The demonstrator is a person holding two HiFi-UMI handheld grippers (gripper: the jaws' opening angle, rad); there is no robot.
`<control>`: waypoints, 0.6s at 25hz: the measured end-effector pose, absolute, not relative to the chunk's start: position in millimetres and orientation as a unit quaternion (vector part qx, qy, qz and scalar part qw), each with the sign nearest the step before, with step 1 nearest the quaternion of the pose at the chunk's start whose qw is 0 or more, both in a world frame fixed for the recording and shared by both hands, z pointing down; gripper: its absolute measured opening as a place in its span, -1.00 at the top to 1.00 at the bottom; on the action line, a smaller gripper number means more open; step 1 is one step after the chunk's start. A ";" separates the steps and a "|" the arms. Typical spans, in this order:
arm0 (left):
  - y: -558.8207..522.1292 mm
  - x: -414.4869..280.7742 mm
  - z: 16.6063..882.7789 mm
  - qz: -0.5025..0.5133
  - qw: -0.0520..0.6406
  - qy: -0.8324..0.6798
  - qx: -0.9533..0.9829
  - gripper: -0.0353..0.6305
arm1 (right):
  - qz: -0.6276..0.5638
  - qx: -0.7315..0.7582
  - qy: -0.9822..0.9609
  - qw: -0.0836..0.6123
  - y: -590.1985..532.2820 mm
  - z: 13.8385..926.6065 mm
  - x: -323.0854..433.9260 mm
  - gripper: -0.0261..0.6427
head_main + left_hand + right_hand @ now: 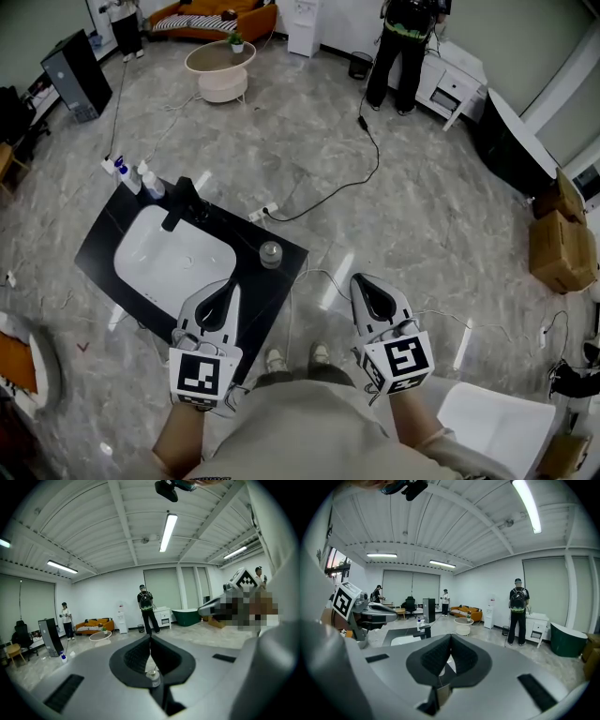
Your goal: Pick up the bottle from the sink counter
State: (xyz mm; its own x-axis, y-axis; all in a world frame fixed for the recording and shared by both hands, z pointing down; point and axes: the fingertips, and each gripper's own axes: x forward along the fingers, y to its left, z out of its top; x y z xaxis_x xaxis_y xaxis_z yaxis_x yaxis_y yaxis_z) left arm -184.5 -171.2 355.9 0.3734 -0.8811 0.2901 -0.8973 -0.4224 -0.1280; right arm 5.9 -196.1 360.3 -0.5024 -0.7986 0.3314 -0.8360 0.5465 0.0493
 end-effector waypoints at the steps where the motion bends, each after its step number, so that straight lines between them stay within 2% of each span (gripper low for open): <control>1: -174.1 -183.1 355.7 0.158 0.026 -0.541 0.825 0.88 | 0.058 0.469 -0.866 0.160 -199.5 360.7 7.6 0.94; 13: -197.6 -162.9 349.7 0.163 0.010 -0.585 0.795 0.87 | 0.046 0.430 -0.887 0.162 -229.6 364.8 26.3 0.93; 14: -201.0 -160.9 349.0 0.162 0.008 -0.584 0.795 0.86 | 0.046 0.428 -0.888 0.161 -231.9 364.9 26.5 0.93; 15: -205.2 -158.8 348.4 0.160 0.007 -0.583 0.796 0.74 | 0.046 0.426 -0.889 0.159 -234.1 365.3 26.6 0.93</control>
State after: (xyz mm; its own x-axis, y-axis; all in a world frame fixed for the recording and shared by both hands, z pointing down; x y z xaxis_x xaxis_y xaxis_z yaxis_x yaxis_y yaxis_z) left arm -158.8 -205.2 348.4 0.2689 -0.9263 0.2638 -0.9311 -0.3201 -0.1749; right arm 26.6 -234.1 365.3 -0.5861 -0.7433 0.3225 -0.7725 0.6327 0.0543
